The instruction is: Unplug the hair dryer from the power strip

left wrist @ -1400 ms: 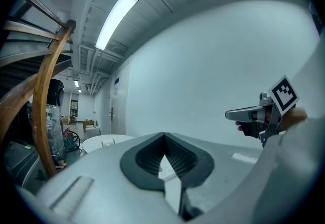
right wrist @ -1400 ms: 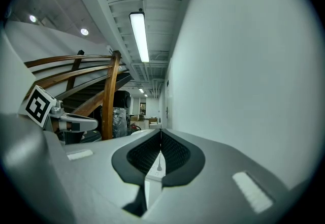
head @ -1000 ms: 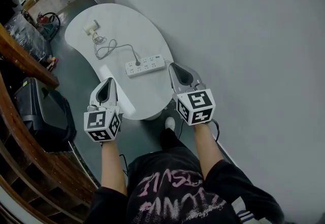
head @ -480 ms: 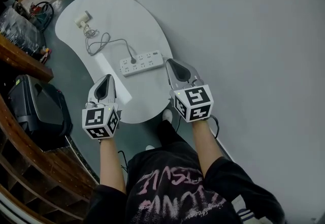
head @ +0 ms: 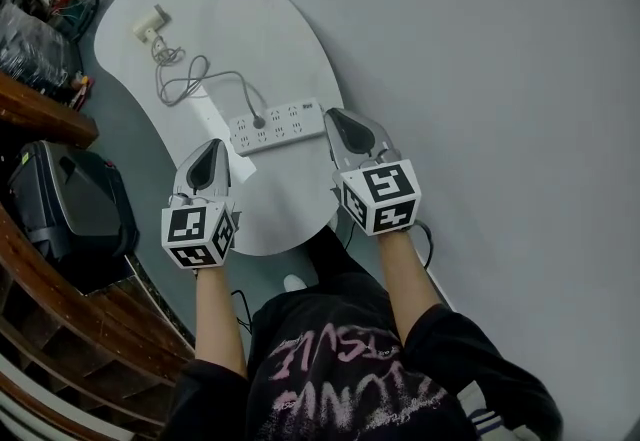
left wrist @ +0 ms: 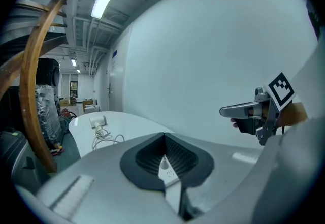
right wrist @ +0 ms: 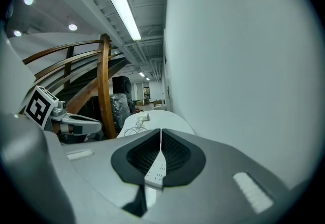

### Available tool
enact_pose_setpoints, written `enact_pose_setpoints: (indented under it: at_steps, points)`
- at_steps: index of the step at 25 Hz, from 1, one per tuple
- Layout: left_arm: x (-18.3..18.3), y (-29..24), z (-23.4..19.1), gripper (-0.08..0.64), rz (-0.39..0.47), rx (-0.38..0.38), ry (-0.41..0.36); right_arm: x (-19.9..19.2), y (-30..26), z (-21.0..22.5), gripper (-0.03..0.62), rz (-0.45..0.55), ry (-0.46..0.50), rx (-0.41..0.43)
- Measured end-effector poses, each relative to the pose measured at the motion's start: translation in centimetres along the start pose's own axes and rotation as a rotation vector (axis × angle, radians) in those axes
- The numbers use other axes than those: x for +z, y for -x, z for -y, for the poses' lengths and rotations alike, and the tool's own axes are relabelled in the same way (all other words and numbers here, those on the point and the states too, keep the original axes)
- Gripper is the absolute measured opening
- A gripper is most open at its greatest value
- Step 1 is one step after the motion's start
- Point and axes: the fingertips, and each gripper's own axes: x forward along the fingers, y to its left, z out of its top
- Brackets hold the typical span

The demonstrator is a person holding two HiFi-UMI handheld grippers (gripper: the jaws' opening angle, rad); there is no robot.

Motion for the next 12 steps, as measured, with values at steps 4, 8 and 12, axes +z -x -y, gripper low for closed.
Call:
enact_pose_setpoints:
  at_steps: [4,8,12]
  points:
    - [-0.8,-2.5,-0.4,0.001,-0.036,0.004,0.003,-1.4,-2.1,1.7,0.02,-0.036,-0.022,0.01]
    - [-1.7,-5.0,-0.8,0.001,-0.076,0.013,0.007,-2.4,-4.4,3.6,0.02,-0.061,-0.043,0.025]
    - [-1.9,-7.2,-0.9,0.002,-0.106,0.01,0.008,-2.5,-6.2,4.8,0.023,-0.081,-0.044,0.048]
